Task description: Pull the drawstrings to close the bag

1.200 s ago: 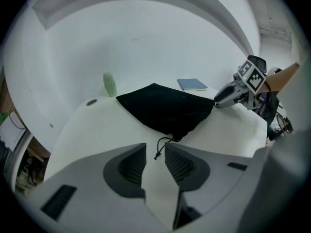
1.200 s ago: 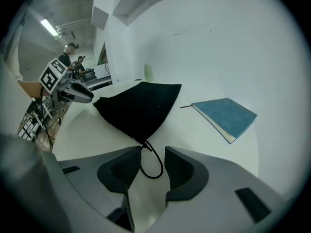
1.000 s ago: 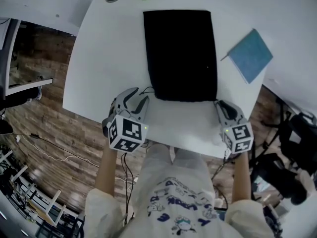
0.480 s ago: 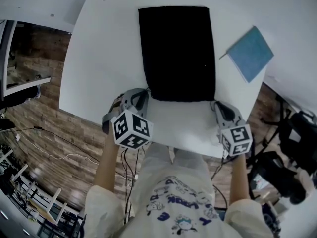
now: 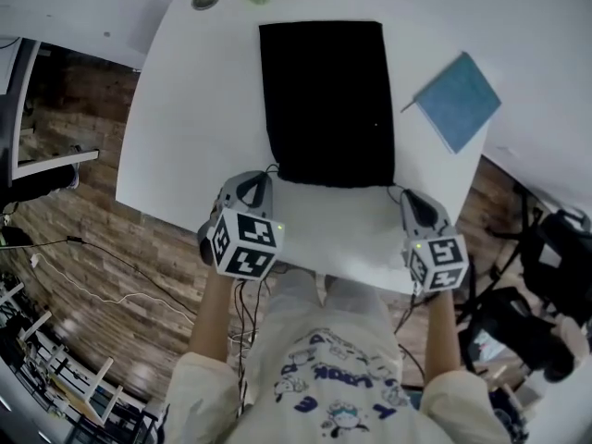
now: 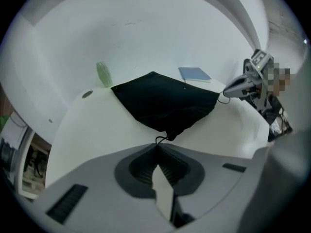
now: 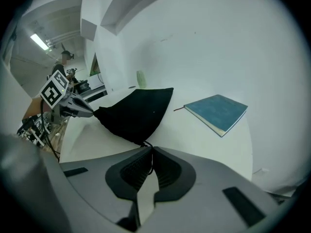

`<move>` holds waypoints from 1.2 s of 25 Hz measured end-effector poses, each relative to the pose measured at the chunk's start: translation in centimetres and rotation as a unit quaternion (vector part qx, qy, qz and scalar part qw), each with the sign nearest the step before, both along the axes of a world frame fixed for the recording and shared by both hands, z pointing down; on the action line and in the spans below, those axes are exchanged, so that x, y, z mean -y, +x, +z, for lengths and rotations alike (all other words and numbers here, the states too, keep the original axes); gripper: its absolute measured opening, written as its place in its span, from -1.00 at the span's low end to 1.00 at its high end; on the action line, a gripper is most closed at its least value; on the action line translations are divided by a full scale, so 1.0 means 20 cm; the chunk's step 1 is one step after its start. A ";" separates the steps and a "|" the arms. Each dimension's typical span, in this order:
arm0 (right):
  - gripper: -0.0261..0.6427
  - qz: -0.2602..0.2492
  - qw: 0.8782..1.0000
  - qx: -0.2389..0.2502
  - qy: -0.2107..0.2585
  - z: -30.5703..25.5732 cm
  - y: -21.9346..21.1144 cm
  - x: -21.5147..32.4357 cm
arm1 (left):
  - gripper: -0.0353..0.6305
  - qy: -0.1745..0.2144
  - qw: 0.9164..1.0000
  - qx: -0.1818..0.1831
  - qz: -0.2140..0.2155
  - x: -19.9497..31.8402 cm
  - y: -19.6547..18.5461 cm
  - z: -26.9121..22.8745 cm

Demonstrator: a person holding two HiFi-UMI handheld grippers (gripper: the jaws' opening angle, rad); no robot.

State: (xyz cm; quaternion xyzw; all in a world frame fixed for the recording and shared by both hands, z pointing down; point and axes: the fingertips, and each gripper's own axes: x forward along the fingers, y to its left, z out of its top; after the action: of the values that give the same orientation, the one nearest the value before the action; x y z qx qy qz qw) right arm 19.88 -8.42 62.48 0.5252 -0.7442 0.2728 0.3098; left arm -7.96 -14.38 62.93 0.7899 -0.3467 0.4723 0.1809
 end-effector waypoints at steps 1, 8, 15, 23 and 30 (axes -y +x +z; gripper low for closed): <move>-0.89 0.006 1.000 -0.003 0.007 -0.03 0.00 0.01 | -0.87 -0.002 1.000 -0.014 -0.023 0.00 -0.01 -0.02; -0.89 0.049 0.996 -0.048 0.064 -0.25 0.04 0.08 | -0.87 0.012 0.990 -0.059 -0.124 -0.01 -0.11 -0.18; -0.90 0.087 0.989 -0.064 0.101 -0.42 0.07 0.23 | -0.87 0.042 0.983 -0.067 -0.164 0.06 -0.14 -0.32; -0.90 0.114 0.978 -0.098 0.143 -0.63 0.12 0.29 | -0.87 0.092 0.972 -0.070 -0.203 0.07 -0.23 -0.53; -0.91 0.141 0.967 -0.130 0.169 -0.80 0.15 0.33 | -0.87 0.134 0.959 -0.053 -0.244 0.09 -0.35 -0.65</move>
State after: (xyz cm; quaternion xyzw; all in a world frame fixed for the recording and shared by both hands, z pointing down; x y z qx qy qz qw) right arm 22.84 -15.05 46.53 0.7003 -0.6516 0.1130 0.2686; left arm -14.89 -16.26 49.85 0.7221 -0.5792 0.3202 0.2014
